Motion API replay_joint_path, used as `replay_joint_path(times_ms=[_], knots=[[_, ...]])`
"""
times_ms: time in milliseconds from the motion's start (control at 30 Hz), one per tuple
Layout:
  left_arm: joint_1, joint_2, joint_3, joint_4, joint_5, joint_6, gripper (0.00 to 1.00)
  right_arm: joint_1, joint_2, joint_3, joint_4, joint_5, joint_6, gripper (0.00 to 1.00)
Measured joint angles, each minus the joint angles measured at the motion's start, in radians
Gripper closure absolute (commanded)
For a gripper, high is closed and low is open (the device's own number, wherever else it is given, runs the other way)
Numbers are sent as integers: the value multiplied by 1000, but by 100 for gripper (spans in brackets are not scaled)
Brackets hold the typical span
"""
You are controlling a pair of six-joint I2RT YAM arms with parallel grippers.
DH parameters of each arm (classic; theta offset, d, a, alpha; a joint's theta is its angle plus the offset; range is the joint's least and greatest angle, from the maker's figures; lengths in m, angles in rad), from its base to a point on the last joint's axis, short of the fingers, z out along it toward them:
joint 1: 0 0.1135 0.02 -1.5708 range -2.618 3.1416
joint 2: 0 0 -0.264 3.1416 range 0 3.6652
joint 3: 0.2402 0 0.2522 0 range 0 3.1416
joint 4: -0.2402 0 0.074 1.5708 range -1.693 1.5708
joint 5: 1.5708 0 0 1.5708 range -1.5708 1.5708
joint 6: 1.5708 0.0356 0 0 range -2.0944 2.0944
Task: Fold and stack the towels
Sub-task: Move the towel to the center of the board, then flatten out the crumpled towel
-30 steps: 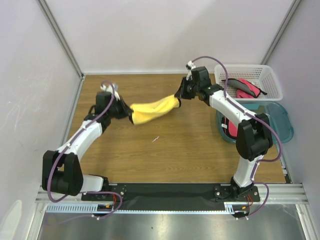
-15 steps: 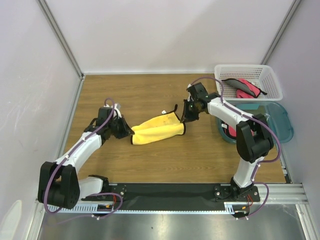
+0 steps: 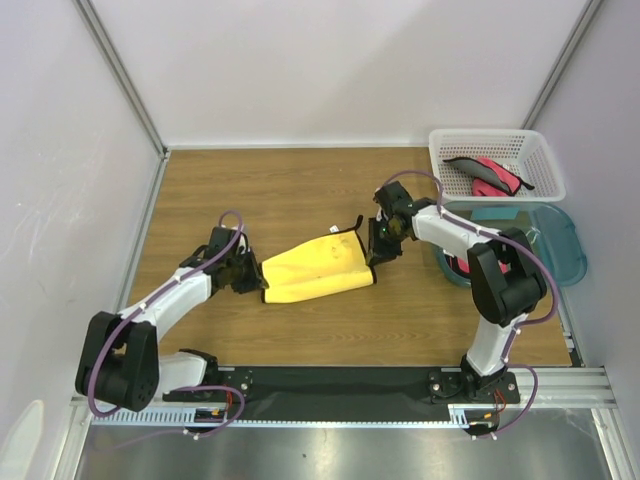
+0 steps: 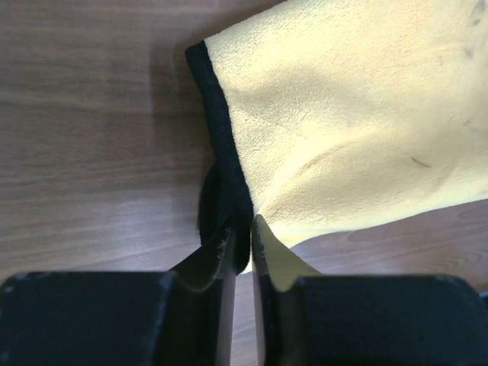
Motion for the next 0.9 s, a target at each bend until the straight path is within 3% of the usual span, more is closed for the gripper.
replay_joint_path(times_ms=[33,67,167,200,433,700,900], knots=[[0,5,6,0,-13,1,74,0,8,19,4,9,-9,66],[0,10,12,0,-21,3,55,-3,12,32,5,14,-16,59],[0,12,36,-15,-66,13,24,-16,17,79,14,24,-31,45],[0,12,53,-24,-89,16,21,-21,17,95,21,23,-33,44],[1,12,153,17,-216,35,14,-59,57,218,150,35,-16,35],[3,160,166,168,-250,16,13,-40,216,297,241,126,30,35],[3,185,145,241,-241,-34,13,-16,284,317,240,185,38,36]])
